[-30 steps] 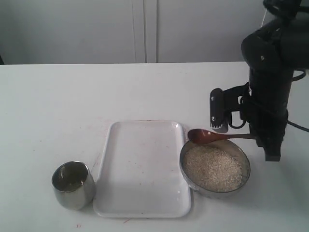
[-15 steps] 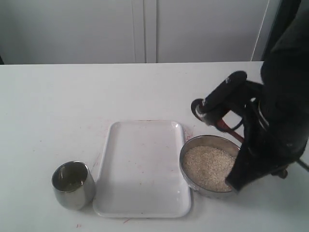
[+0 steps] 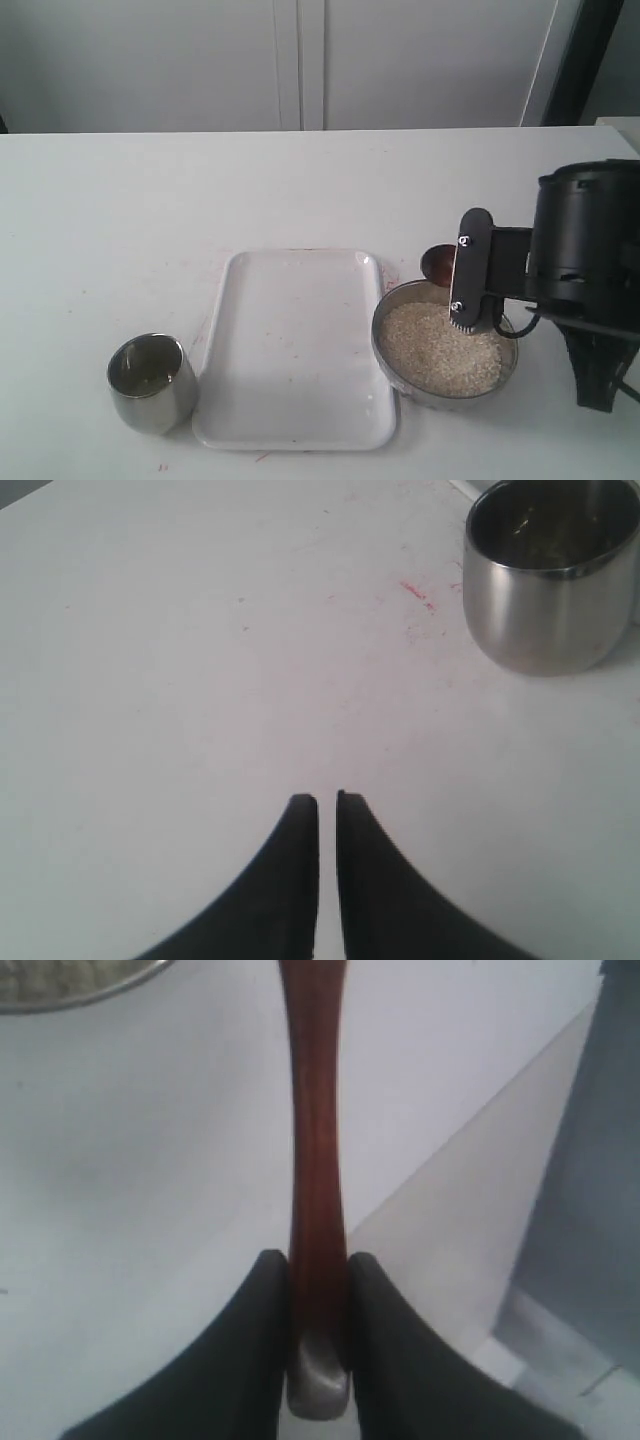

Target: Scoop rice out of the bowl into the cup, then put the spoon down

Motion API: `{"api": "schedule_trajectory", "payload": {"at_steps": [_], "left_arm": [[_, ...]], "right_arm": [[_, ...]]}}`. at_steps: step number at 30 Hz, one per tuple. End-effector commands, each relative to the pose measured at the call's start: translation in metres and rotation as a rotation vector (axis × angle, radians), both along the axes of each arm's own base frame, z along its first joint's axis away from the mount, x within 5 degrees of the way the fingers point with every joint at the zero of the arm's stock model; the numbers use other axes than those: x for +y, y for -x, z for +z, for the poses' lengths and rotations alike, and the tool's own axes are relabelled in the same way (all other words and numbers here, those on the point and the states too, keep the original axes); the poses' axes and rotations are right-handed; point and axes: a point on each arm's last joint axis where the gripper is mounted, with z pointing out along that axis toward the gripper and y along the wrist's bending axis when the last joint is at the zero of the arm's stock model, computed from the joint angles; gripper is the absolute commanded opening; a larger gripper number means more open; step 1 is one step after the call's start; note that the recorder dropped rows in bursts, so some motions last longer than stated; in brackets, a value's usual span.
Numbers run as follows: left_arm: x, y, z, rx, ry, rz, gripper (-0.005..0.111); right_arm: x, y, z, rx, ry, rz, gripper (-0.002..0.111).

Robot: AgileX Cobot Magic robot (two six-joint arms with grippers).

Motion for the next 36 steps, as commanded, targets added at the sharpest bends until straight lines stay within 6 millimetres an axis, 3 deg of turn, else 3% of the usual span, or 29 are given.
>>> {"api": "schedule_trajectory", "payload": {"at_steps": [1, 18, 36], "left_arm": [[0.0, 0.001, -0.007, 0.061, 0.005, -0.004, 0.014], [0.0, 0.001, -0.007, 0.061, 0.005, -0.004, 0.014], [0.0, 0.001, -0.007, 0.061, 0.005, -0.004, 0.014]], "right_arm": [[0.001, -0.013, -0.001, 0.01, 0.195, 0.144, 0.0], [0.013, -0.034, -0.04, 0.089, 0.344, 0.18, 0.0], [0.016, -0.037, -0.054, 0.072, 0.327, 0.126, 0.0]]}}
